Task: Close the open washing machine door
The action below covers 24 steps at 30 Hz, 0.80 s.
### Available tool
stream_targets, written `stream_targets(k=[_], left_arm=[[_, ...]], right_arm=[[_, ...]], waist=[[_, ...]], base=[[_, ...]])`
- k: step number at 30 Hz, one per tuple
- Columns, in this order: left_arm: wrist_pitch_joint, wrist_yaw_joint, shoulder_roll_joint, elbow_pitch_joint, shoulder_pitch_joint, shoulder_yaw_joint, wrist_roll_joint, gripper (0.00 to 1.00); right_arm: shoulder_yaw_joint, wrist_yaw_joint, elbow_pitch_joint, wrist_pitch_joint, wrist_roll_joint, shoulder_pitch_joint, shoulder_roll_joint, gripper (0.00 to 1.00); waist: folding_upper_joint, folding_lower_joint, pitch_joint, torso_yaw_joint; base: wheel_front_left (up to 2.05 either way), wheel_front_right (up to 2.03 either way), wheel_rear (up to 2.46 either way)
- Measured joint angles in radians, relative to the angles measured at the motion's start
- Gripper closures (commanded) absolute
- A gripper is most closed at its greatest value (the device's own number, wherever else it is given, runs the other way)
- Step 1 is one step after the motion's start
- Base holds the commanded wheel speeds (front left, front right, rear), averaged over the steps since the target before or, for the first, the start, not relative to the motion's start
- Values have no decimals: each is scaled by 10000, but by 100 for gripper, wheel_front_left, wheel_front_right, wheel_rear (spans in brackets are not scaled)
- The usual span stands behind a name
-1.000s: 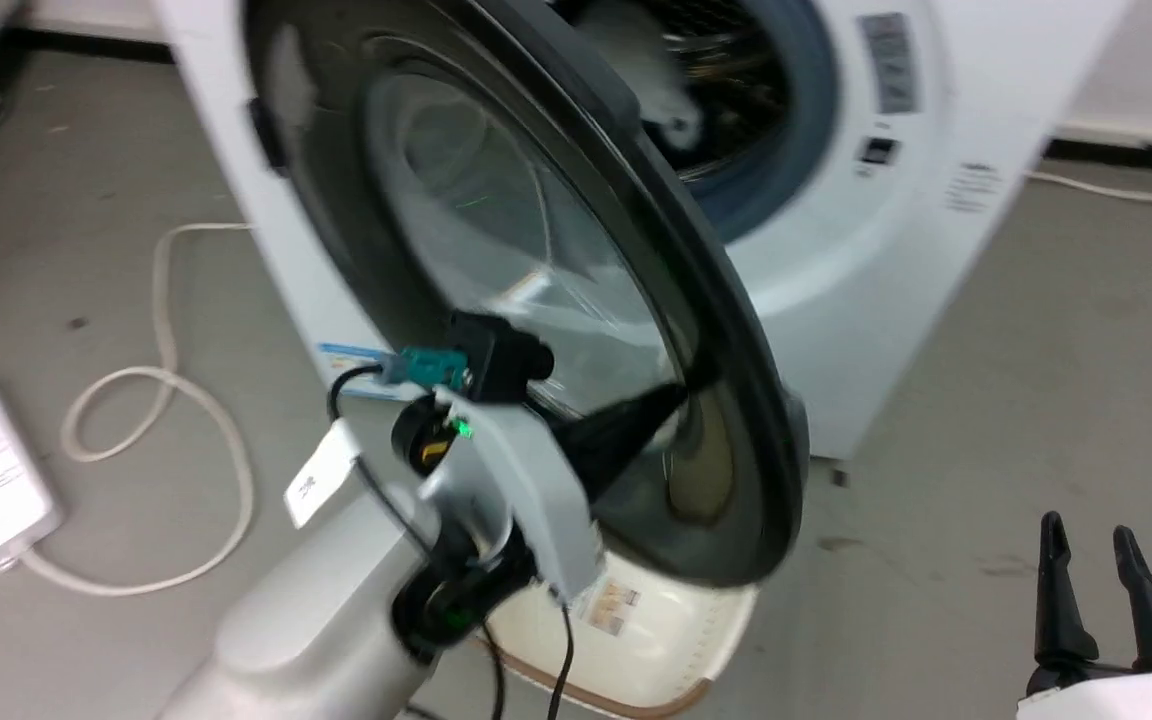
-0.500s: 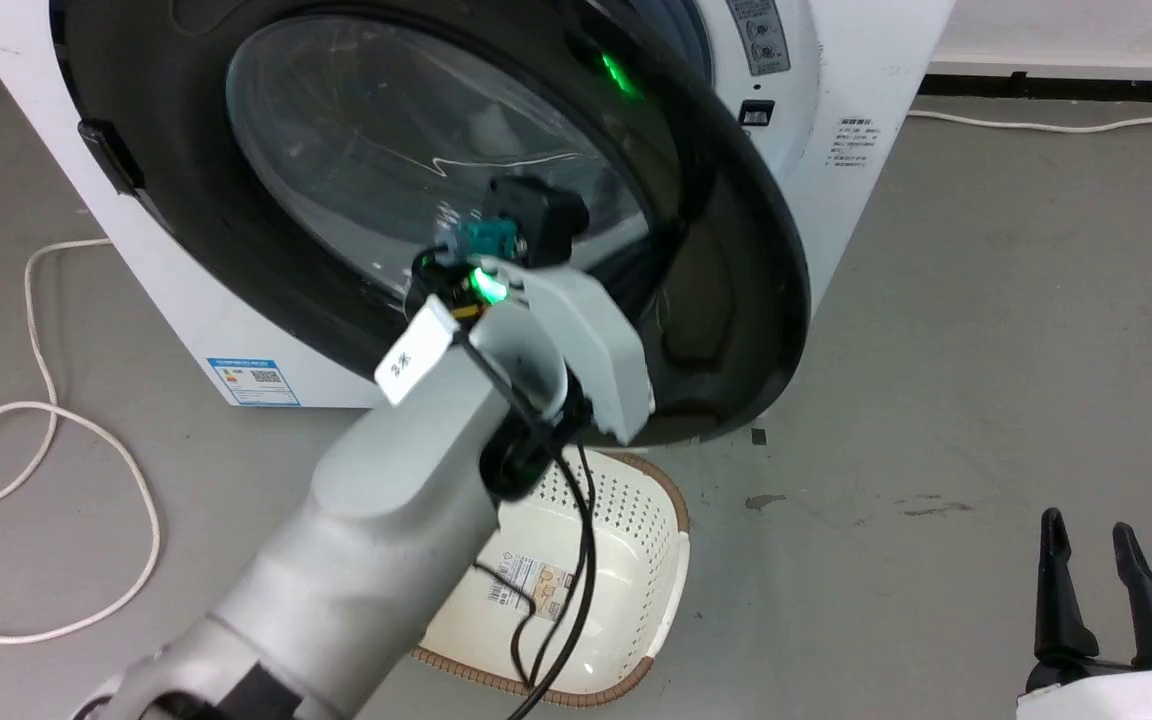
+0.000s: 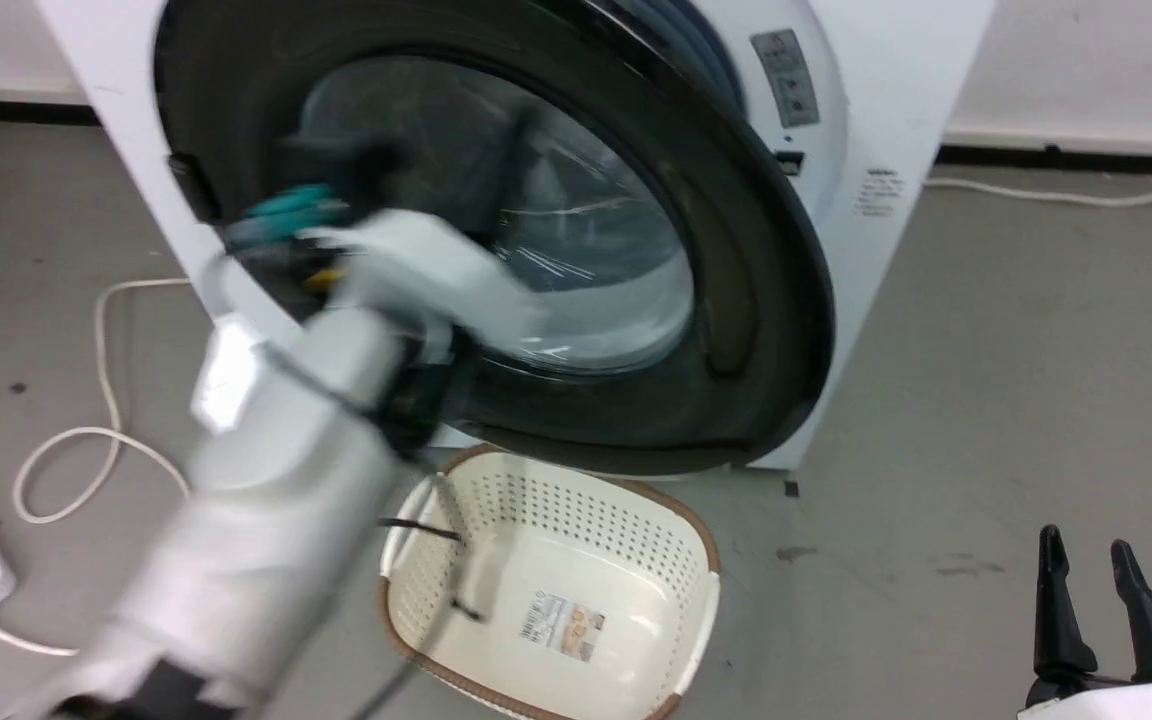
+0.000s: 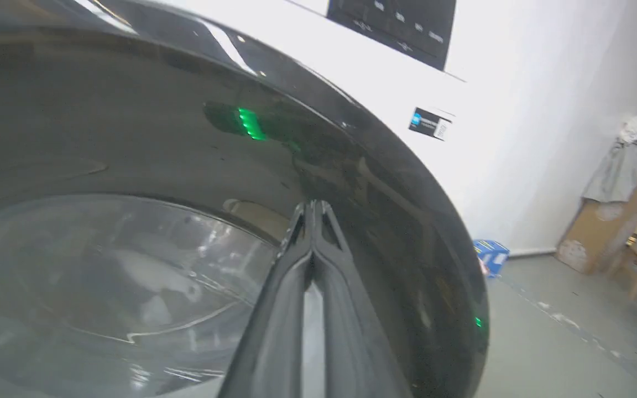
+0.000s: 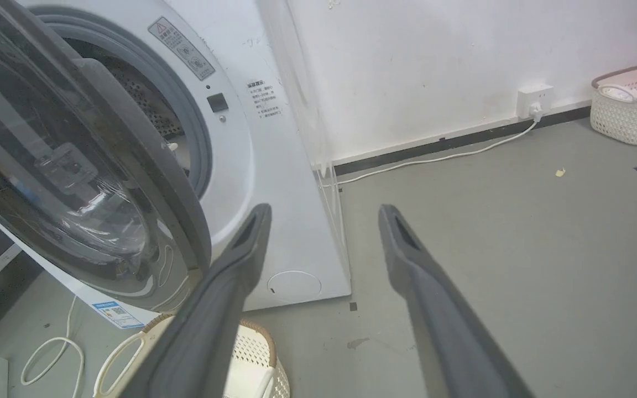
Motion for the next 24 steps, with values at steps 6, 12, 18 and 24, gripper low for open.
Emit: stream_targets(k=[6,12,18,24], left_arm=[[-167,1651,1499,-2167,1596,2240,1835,100],[-173,2389,1981,-3486,4973,3471,3022,100],[-173,2290,2228,-3605,6464,3258,3227,100],[-98,2199,2330,-3664,7592,2847,3252,100]], right_arm=[[69,0,-102,0,-65,208,0,0],[278,0,-155,0,-79,251,2,0],[370,0,-140,0,-82,391,0,0],[560,0,-115,0,-75,397,2,0]], waist=[[-1,1,-302,436],[-1,0,-631,605],[-1,0,-824,665],[-1,1,-899,696]], base=[[0,0,0],[0,0,0],[0,0,0],[0,0,0]])
